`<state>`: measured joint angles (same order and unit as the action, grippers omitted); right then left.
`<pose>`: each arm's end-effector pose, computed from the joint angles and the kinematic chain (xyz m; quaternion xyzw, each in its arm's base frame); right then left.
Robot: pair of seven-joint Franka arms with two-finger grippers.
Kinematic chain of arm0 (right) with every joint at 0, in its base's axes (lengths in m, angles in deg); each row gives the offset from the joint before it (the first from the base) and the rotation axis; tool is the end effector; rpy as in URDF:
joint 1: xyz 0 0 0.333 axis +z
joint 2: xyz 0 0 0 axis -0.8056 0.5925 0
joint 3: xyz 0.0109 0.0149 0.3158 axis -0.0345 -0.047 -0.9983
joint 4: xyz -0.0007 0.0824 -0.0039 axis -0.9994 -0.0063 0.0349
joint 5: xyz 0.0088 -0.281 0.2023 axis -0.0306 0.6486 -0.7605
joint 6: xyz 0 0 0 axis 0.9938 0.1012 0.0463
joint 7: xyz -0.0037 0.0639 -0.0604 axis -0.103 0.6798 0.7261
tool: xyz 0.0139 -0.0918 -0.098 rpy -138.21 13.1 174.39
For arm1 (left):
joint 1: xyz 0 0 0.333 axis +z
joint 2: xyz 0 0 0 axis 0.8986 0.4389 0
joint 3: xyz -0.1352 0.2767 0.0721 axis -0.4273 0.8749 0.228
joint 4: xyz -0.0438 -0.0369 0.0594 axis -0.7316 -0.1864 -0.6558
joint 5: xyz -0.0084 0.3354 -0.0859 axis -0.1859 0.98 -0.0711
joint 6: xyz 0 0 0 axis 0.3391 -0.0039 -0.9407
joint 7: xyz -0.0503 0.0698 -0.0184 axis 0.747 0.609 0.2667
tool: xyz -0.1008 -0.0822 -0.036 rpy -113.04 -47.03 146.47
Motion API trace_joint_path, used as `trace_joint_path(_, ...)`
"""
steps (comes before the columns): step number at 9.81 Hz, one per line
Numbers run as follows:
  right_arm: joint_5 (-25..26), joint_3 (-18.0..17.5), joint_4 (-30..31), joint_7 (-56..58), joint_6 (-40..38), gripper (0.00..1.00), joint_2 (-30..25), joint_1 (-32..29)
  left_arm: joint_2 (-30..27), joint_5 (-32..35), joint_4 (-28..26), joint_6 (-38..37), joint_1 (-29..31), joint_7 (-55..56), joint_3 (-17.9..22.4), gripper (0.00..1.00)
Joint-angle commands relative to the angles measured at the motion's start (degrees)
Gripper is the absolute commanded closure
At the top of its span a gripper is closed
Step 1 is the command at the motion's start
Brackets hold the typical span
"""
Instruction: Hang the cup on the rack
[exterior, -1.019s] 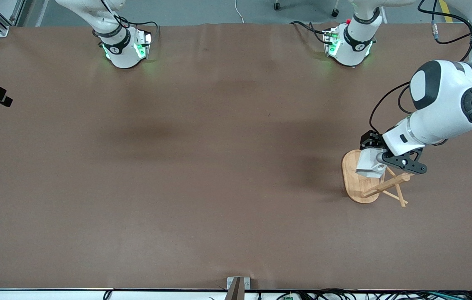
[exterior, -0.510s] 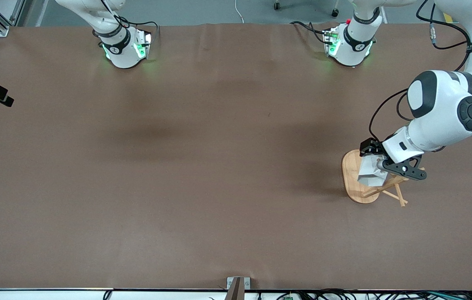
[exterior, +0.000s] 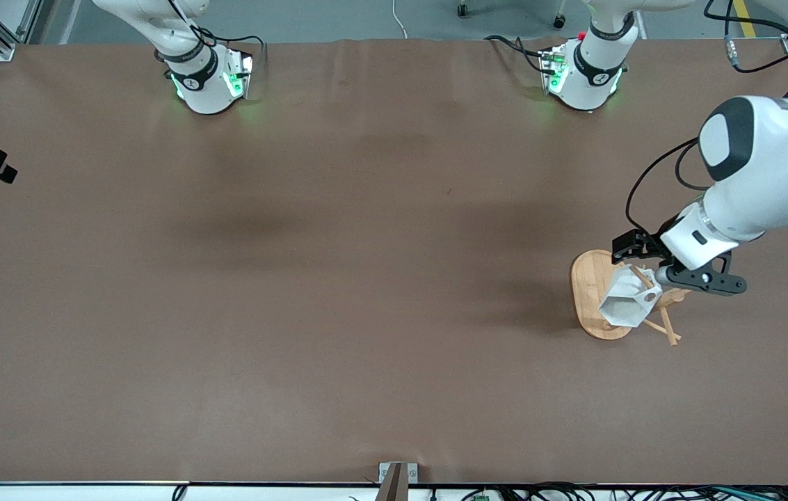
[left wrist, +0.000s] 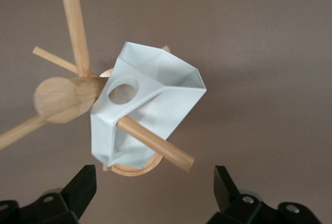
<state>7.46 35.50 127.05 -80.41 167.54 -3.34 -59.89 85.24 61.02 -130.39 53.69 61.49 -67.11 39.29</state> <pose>0.4939 -0.0436 0.6317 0.9955 -0.0942 -0.0015 0.0026 0.5557 -0.0627 0.4302 0.9960 -0.0641 0.0157 0.0608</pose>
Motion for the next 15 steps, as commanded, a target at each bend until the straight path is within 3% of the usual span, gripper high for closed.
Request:
trace_joint_path(1, -0.8, -0.3, -0.4, 0.2, 0.0, 0.00, -0.1, 1.1, -3.3, -0.1, -1.0, -3.5, 0.9, 4.5, 0.3, 0.00)
trace_joint_path(2, -0.8, -0.4, -0.5, -0.2, -0.1, 0.00, -0.1, 1.6, -5.2, 0.6, -0.9, -4.5, 0.9, 6.7, 0.3, 0.00)
trace_joint_path(3, -0.8, -0.4, -0.4, -0.2, -0.3, 0.00, -0.1, 2.1, -7.1, 5.6, 0.1, -5.6, 0.9, 9.3, -0.2, 0.00)
trace_joint_path(5, -0.3, -0.2, -0.4, 0.1, -0.1, 0.00, 0.1, 1.8, -7.4, 11.8, 8.2, -15.4, 1.5, 9.4, -2.2, 0.00)
trace_joint_path(9, -0.7, 0.0, -0.4, 0.4, 0.3, 0.00, 0.1, 1.5, -8.6, 10.7, 16.5, -27.0, 2.1, 8.9, -2.5, 0.00)
trace_joint_path(11, -0.6, 0.1, -0.4, 0.4, 0.3, 0.00, 0.1, 1.2, -10.1, 7.2, 17.1, -30.0, 3.7, 10.2, -3.3, 0.00)
trace_joint_path(13, -0.4, 0.2, -0.3, 0.5, 0.2, 0.00, 0.1, 1.5, -10.9, 6.5, 16.7, -30.3, 8.7, 13.5, -9.9, 0.00)
trace_joint_path(15, -0.4, 0.2, -0.2, 0.6, 0.1, 0.00, 0.1, 1.2, -12.5, 6.8, 14.9, -29.7, 8.8, 13.6, -10.2, 0.00)
